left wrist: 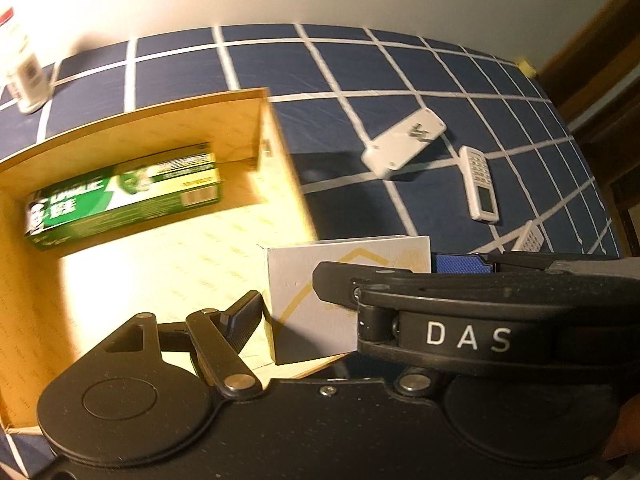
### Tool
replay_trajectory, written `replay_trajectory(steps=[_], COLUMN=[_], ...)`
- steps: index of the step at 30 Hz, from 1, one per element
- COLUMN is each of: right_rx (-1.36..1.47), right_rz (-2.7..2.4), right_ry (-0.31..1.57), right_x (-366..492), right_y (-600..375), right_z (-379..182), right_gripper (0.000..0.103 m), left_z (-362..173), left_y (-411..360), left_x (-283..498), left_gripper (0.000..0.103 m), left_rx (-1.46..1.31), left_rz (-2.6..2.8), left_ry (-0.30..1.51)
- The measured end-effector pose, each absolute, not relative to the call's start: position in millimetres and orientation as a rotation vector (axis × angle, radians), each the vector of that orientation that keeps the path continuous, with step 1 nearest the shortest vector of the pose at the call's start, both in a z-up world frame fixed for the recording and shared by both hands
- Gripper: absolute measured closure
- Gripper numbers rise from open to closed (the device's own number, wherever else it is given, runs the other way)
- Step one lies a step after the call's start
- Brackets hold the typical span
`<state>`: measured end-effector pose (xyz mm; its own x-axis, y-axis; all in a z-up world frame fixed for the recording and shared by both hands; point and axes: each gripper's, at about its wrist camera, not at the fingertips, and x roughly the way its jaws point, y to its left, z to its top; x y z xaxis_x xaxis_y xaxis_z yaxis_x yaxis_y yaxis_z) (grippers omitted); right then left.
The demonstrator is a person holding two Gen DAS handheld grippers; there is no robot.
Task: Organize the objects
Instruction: 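Carry the white box into the cardboard box beside the toothpaste box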
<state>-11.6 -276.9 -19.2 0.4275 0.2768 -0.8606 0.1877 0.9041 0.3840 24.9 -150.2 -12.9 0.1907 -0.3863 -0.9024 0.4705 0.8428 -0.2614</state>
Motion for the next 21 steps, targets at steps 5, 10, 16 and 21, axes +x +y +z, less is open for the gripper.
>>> replay_trajectory(steps=[5, 10, 16, 21], right_rx=[0.430, 0.401, 0.371, 0.363], right_rz=[0.104, 0.151, 0.197, 0.213], right_ry=[1.158, 1.177, 1.201, 1.228], right_x=[1.0, 16.0, 39.4, 61.3], right_y=[-242.3, -211.0, -183.5, -171.0], right_z=[-20.7, -22.7, -28.8, -40.4], right_gripper=[0.033, 0.033, 0.033, 0.033], left_z=[-13.7, -15.4, -22.0, -33.7], left_y=[-115.7, -84.9, -58.8, -46.9], left_x=[32.7, 43.7, 63.5, 84.7], left_gripper=[0.032, 0.032, 0.032, 0.032], left_rx=[0.042, 0.009, -0.026, -0.041], left_rz=[-0.558, -0.510, -0.466, -0.449], left_ry=[1.245, 1.250, 1.260, 1.283])
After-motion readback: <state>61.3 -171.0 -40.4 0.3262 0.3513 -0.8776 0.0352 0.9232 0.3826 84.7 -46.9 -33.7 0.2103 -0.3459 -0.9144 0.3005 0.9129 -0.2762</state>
